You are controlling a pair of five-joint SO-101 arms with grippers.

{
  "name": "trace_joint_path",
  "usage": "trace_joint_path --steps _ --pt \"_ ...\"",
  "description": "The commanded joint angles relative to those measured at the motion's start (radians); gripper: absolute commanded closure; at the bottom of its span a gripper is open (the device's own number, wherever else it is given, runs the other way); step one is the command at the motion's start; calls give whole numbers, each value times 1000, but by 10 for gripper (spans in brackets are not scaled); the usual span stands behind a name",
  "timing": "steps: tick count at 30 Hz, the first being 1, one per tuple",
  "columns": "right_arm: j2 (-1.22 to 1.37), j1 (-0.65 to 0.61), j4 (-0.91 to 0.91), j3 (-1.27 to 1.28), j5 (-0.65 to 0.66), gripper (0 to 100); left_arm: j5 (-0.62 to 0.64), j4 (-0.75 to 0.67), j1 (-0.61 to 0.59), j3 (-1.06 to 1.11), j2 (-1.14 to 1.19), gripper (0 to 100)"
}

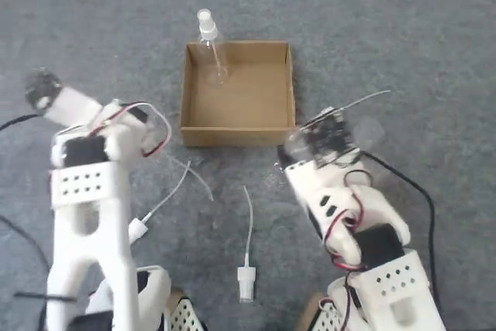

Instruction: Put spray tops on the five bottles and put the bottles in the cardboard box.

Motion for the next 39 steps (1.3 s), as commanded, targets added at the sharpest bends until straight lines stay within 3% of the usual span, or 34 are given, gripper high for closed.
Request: trace_joint_path --steps 1,10,19,24,30,39 --pt "-25 -97 38 -23 43 993 37 2 -60 -61 -121 990" --pt "35 -225 62 -25 44 993 147 2 -147 -54 -195 990" --pt "266 -343 27 -68 31 993 150 2 -184 -53 -222 990" --pt "337 -414 -22 -68 -66 993 150 -51 -247 -8 -230 990" --pt "418 -427 -94 -63 -72 993 150 -140 -310 71 -230 990" --pt "585 -423 -226 -68 -64 993 149 -144 -310 82 -230 990"
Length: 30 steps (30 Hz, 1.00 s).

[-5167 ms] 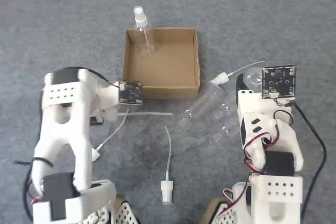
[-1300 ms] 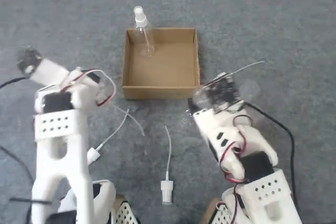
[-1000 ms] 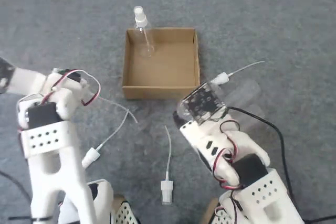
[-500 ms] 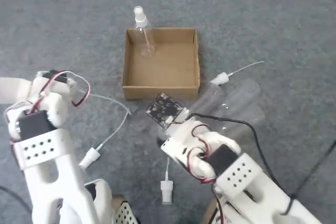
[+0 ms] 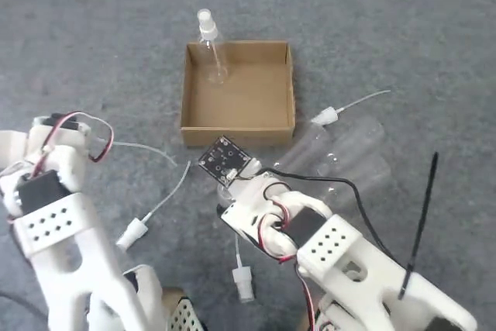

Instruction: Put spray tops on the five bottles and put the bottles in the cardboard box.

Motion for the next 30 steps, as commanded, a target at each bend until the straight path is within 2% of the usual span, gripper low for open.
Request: trace_joint_path --steps 1,10,15,19,27,30 --pt "67 -7 -76 -54 -9 993 5 -31 0 -12 -40 990" --pt "120 -5 -177 -54 -9 993 5 -29 0 -10 -40 990" --pt "85 33 -173 -55 -3 993 5 -31 0 -10 -41 990" --pt "1 77 -104 -60 64 993 6 -35 5 -19 -41 990" --pt "-137 93 22 -60 69 993 3 -29 14 -114 -41 990" --pt "-163 97 51 -58 69 993 -48 -29 57 -147 -41 990"
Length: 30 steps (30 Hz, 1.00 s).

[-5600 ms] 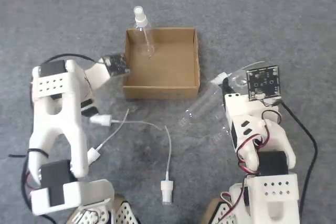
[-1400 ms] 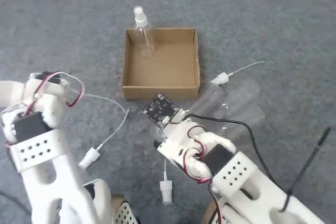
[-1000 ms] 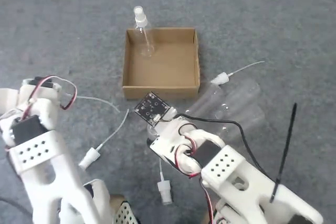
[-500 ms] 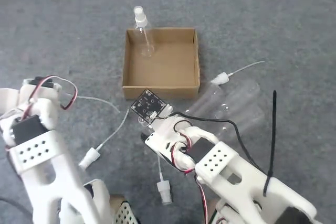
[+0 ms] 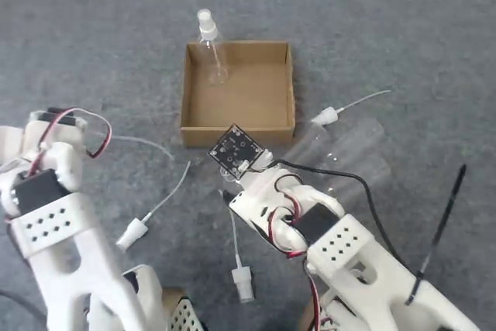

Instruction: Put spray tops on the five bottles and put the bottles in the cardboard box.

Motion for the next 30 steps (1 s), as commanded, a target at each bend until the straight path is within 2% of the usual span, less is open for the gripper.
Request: trace_joint_path --steps 1,8,17,30 --pt "-82 21 48 -58 20 993 -63 -29 63 -105 -41 990" --pt "-104 21 61 -52 20 993 -98 -18 143 -165 -43 990" --pt "-102 22 62 -52 20 993 -97 157 287 -309 -43 990" --pt "-94 22 62 -52 20 993 -97 213 443 -309 -43 990"
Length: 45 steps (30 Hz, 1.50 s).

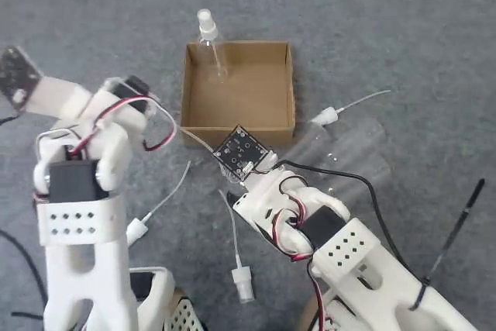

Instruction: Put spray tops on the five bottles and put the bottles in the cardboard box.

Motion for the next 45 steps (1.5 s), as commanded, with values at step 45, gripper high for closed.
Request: trace_joint_path --steps 45 --pt "-41 47 -1 -37 20 993 74 -147 80 53 -43 990"
